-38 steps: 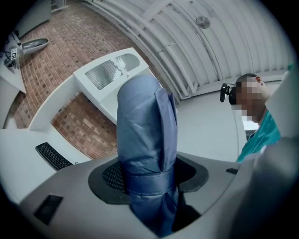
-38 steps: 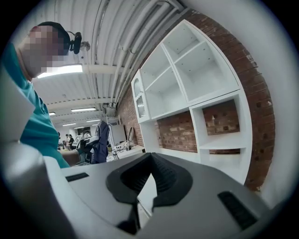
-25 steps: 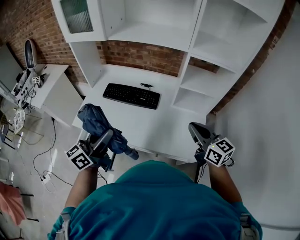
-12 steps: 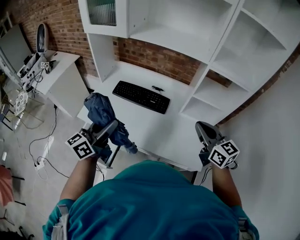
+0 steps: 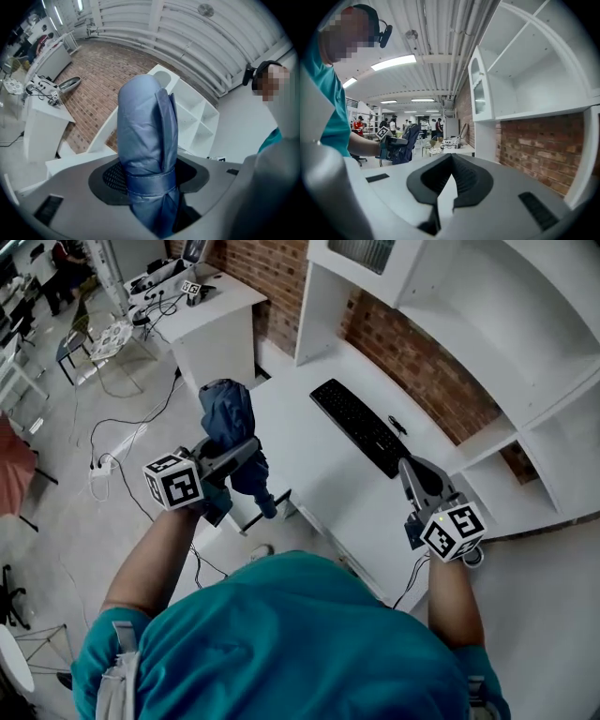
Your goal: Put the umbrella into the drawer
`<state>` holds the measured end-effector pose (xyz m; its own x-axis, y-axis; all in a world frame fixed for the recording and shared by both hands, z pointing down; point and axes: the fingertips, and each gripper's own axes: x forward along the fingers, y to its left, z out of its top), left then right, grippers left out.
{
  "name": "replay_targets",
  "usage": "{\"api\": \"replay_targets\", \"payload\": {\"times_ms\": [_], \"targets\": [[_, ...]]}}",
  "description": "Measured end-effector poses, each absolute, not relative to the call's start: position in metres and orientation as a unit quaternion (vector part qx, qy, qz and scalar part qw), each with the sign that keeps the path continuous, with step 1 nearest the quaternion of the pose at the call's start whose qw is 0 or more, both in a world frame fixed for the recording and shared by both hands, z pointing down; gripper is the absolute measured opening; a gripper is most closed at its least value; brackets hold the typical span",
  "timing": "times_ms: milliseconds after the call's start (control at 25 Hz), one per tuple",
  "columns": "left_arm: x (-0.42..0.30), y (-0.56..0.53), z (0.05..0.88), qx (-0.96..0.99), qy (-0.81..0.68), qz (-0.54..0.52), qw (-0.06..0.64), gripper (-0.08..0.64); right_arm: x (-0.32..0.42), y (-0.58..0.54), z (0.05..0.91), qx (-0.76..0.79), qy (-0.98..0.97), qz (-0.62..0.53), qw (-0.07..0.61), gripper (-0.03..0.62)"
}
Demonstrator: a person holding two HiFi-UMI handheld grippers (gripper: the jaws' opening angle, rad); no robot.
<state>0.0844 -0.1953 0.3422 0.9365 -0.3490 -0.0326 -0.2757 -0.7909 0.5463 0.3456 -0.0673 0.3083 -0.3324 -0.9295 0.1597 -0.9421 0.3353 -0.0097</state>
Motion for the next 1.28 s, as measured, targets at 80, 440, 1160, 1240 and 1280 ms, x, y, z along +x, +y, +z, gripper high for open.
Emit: {"api": "replay_targets", "payload": {"times_ms": [80, 440, 1160, 1240, 1280], "targets": [[0.053, -0.205, 0.351, 0.934, -0.197, -0.059, 0.291, 0.264, 0.312, -0.098, 0.309, 0.544, -0.835, 0.049, 0.069, 0.023], [-0.015, -0.260, 0.434, 0.880, -0.290, -0.026, 0.374, 0.264, 0.197, -0.208, 0.375, 0.442, -0.889, 0.075, 0.090, 0.023], [0.012, -0.330, 0.711, 0.734, -0.326, 0.199, 0.562, 0.264, 0.117, -0.282, 0.518, 0.388, -0.892, 0.185, 0.141, 0.023], [0.018, -0.333, 0.732, 0.713, -0.323, 0.211, 0.586, 0.264, 0.120, -0.284, 0.525, 0.393, -0.888, 0.193, 0.141, 0.023], [0.020, -0.334, 0.742, 0.704, -0.322, 0.217, 0.594, 0.264, 0.122, -0.285, 0.529, 0.396, -0.886, 0.197, 0.140, 0.023]]}}
